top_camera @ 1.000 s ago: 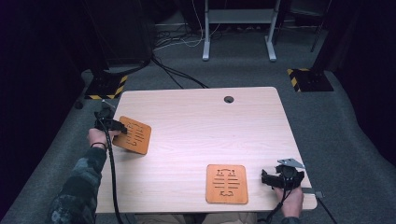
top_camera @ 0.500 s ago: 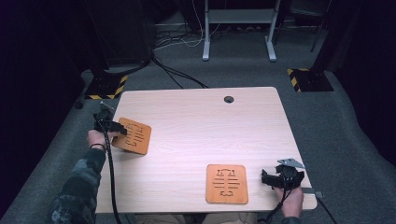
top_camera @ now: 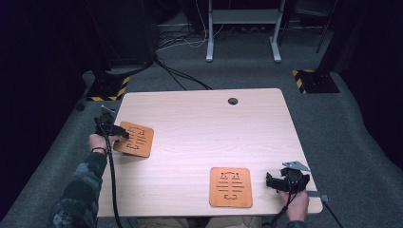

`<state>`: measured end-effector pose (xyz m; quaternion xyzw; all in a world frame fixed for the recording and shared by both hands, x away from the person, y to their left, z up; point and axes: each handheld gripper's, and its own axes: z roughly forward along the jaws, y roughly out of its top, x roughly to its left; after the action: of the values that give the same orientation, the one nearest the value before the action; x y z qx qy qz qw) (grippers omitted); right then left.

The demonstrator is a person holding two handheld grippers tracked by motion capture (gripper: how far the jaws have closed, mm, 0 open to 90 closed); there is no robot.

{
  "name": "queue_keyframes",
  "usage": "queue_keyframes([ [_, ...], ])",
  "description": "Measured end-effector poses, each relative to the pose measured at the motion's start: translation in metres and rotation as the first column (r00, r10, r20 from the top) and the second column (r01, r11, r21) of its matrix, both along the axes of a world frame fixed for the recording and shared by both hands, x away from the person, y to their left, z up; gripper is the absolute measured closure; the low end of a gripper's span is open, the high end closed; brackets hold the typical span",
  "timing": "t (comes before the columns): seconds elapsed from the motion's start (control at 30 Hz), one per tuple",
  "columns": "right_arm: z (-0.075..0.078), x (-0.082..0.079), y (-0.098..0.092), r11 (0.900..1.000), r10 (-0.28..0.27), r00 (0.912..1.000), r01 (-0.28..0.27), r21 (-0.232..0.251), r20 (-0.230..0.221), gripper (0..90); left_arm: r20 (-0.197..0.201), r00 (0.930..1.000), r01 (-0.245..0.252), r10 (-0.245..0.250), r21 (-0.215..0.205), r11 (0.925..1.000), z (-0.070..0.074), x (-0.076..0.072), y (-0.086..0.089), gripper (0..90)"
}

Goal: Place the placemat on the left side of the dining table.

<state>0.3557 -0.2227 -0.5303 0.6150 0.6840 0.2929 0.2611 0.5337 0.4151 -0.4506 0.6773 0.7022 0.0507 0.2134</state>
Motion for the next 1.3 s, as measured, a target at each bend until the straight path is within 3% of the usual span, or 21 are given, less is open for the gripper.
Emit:
queue_keyframes([
  [0.13, 0.0, 0.0, 0.0, 1.0, 0.0, 1.0, 0.0, 0.0, 0.001, 0.0, -0.018, 0.9998, 0.006, -0.006, -0.003, 1.0, -0.002, 0.0, 0.003, 52.1],
  [0.87, 0.0, 0.0, 0.0, 1.0, 0.001, 1.0, -0.001, -0.001, 0.002, 0.0, -0.025, 0.9997, 0.002, -0.002, -0.013, 0.9999, -0.01, 0.005, 0.007, 49.7],
  [0.93, 0.0, 0.0, 0.0, 1.0, 0.001, 1.0, -0.001, -0.001, 0.002, 0.0, -0.031, 0.9995, 0.01, -0.01, -0.001, 0.9999, -0.012, 0.006, 0.008, 49.0],
  [1.0, 0.0, 0.0, 0.0, 1.0, 0.0, 1.0, 0.0, -0.001, 0.002, 0.0, -0.061, 0.9981, 0.019, -0.014, 0.071, 0.9973, -0.015, 0.007, 0.007, 48.6],
  [1.17, 0.0, 0.0, 0.0, 1.0, 0.001, 1.0, -0.001, -0.001, 0.002, 0.0, -0.045, 0.9985, -0.026, 0.03, 0.077, 0.9967, -0.017, 0.007, 0.01, 29.9],
  [1.3, 0.0, 0.0, 0.0, 1.0, 0.001, 1.0, -0.001, -0.001, 0.002, 0.0, -0.018, 0.9996, -0.02, 0.022, 0.09, 0.9957, -0.015, 0.002, 0.011, 23.7],
])
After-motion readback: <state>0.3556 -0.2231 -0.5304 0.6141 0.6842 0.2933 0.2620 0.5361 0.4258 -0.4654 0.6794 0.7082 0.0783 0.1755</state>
